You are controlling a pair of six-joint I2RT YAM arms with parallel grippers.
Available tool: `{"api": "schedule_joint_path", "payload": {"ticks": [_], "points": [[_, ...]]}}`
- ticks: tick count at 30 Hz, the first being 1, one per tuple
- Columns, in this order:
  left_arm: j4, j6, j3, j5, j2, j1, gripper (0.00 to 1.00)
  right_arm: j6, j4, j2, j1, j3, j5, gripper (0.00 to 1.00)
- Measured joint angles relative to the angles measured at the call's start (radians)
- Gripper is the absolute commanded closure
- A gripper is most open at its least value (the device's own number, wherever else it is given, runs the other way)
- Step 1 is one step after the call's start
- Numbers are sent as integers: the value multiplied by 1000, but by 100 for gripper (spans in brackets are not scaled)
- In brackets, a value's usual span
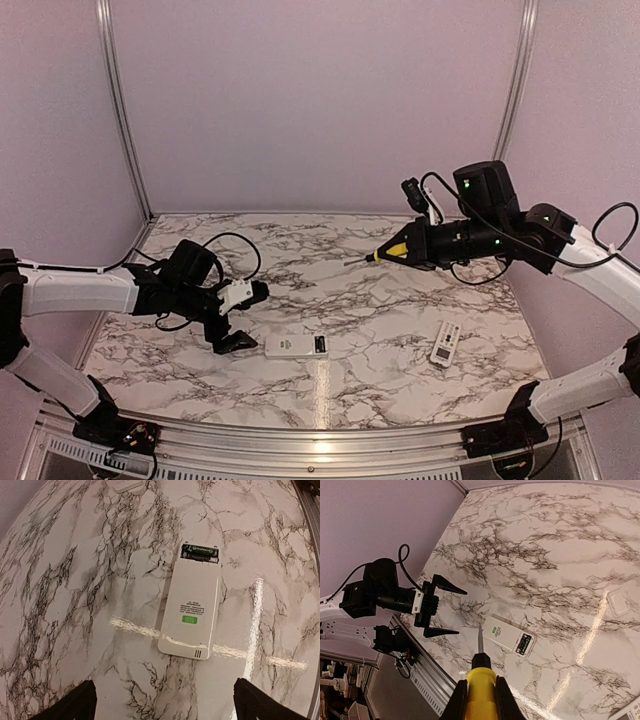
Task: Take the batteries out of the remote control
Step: Move the remote control without the battery cover to the center of the board.
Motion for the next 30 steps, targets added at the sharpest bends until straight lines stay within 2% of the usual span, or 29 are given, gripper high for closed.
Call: {"api": "schedule_joint_path", "payload": {"ticks": [15, 21, 30], "points": [[109, 3, 53, 11, 238, -96, 1, 2, -14, -1, 0, -7, 4, 100], [118, 12, 150, 13, 302, -103, 5, 5, -15, -1, 0, -7, 7, 100], [127, 55, 158, 24, 377, -135, 9, 5, -25, -1, 0, -7, 8, 100]]}}
